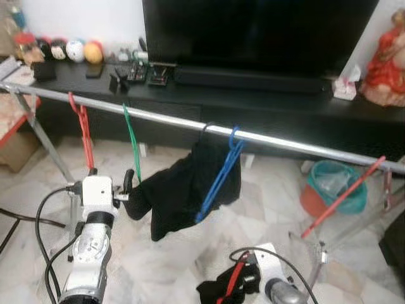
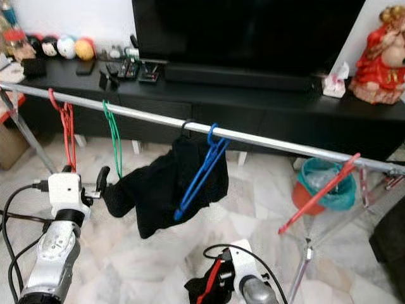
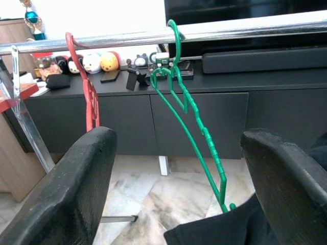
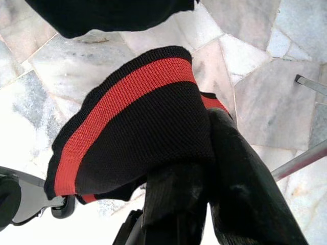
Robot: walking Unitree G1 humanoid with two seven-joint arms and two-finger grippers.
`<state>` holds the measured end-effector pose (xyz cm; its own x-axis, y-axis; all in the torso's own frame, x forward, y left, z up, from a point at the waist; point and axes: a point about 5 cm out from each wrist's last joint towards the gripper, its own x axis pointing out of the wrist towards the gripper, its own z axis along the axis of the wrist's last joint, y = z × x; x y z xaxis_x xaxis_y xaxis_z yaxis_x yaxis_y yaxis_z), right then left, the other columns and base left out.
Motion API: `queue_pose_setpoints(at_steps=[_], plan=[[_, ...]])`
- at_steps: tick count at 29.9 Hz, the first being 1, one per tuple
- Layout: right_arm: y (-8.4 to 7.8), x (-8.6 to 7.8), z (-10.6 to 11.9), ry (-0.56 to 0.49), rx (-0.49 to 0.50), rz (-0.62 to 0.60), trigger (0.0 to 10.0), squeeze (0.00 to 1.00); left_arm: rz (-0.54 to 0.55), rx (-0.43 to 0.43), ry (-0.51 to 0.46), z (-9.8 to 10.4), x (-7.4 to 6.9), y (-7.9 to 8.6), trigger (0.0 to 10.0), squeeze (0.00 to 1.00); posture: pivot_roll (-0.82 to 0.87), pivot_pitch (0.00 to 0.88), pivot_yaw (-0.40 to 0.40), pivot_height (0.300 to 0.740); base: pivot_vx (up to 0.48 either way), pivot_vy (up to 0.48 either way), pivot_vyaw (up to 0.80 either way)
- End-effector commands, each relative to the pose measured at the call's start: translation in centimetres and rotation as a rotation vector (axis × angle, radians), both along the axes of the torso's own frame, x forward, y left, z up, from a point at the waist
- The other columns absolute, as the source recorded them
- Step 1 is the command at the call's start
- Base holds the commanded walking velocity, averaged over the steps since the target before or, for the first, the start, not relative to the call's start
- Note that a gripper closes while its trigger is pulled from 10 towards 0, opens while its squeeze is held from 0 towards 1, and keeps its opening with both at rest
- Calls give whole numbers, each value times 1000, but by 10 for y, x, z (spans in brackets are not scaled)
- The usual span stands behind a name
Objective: Hang hanger
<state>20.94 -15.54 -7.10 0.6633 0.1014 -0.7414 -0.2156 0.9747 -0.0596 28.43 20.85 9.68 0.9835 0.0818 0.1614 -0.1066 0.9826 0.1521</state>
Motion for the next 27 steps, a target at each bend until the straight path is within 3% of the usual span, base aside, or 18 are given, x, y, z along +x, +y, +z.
queue_pose_setpoints(at_steps=[1,10,27], plan=[[-2,4,2,-17,4,-16,10000,0,-6,-8,-26,6,2,-3,10000,0,39,0,-37,740,0,0,0],[-3,4,2,-15,1,-13,10000,0,-6,-13,-29,6,1,-3,10000,0,41,0,-38,740,0,0,0],[-1,4,3,-22,10,-20,10000,0,-9,-9,-37,10,3,-2,10000,0,31,0,-29,740,264,0,196]])
